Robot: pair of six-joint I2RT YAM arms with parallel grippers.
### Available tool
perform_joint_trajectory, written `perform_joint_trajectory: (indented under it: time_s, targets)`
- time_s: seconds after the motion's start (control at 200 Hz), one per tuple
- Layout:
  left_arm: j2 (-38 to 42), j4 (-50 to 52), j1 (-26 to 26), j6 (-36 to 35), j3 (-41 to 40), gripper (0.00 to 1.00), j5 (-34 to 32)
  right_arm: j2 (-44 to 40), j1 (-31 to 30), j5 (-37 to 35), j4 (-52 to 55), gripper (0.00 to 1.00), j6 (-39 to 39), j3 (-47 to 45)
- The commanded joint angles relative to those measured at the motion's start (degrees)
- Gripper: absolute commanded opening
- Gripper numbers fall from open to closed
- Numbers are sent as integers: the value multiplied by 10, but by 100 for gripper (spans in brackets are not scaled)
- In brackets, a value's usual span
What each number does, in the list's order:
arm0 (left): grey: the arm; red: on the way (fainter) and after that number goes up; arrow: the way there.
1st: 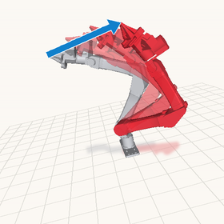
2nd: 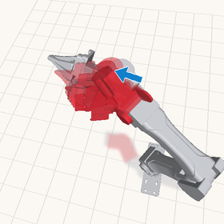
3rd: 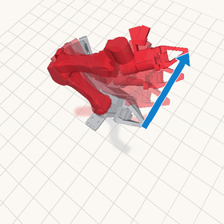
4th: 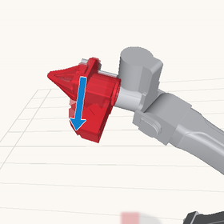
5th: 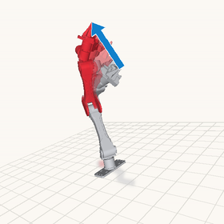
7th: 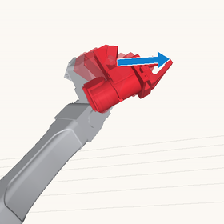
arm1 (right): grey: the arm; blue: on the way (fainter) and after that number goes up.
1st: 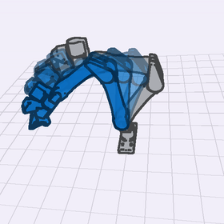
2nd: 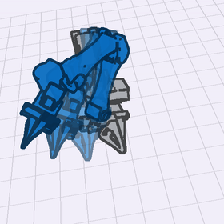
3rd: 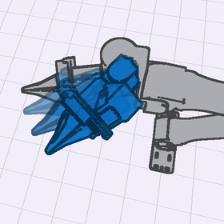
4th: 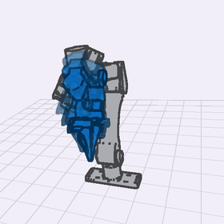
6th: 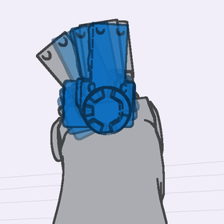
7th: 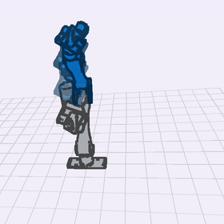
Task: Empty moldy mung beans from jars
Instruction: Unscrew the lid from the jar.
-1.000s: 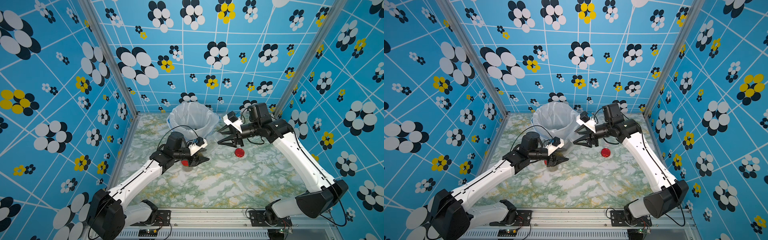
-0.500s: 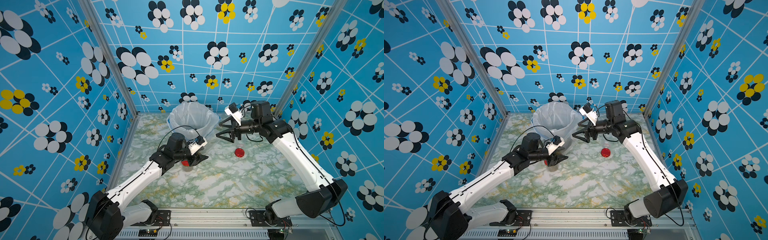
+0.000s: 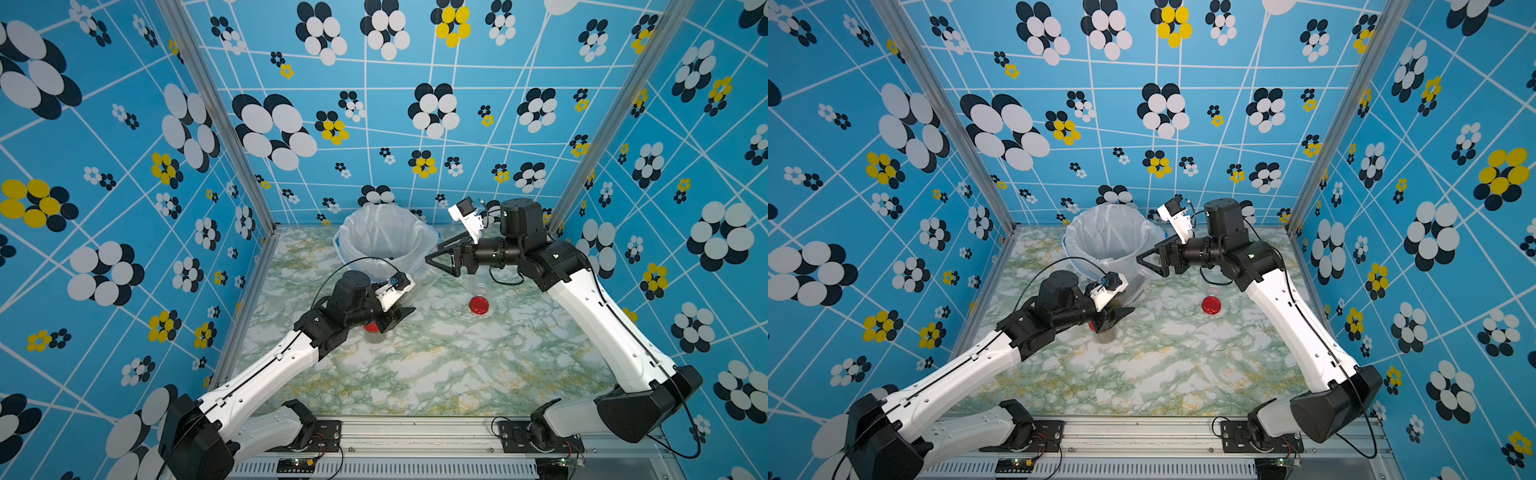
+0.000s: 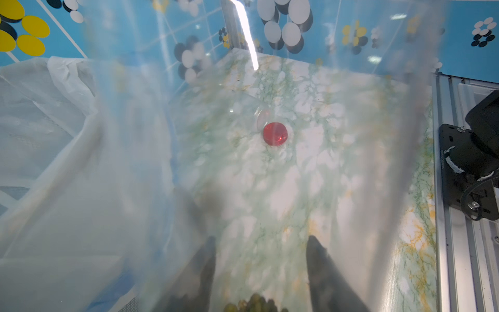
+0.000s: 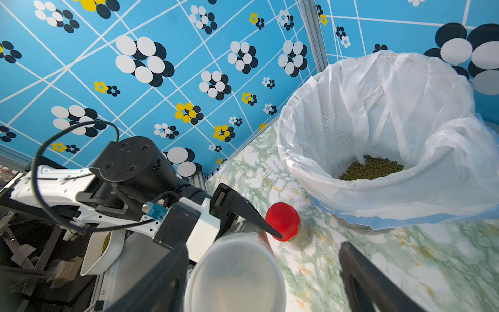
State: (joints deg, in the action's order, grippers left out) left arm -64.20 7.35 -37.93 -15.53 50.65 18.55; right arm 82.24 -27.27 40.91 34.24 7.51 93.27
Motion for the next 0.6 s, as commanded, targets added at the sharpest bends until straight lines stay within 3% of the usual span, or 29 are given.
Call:
perform_joint_trajectory:
  time_s: [0.0, 0.195, 0.295, 0.365, 0.47, 0.595]
  targets:
    - [-10, 2, -9, -13, 20, 32, -39, 11, -6, -9, 26, 88, 13, 14]
    - [-20, 11, -11, -13, 28, 32, -50, 21, -21, -18, 82, 87, -28, 29]
    - [-28, 12, -10, -14, 29, 32, -53, 22, -24, -21, 103, 75, -46, 35]
    - [-35, 15, -10, -13, 33, 32, -59, 29, -25, -25, 120, 73, -58, 43]
    - [-38, 16, -10, -13, 32, 32, -55, 32, -25, -26, 124, 51, -64, 46]
    - [-36, 14, -8, -11, 30, 32, -58, 30, -25, -24, 109, 37, -60, 43]
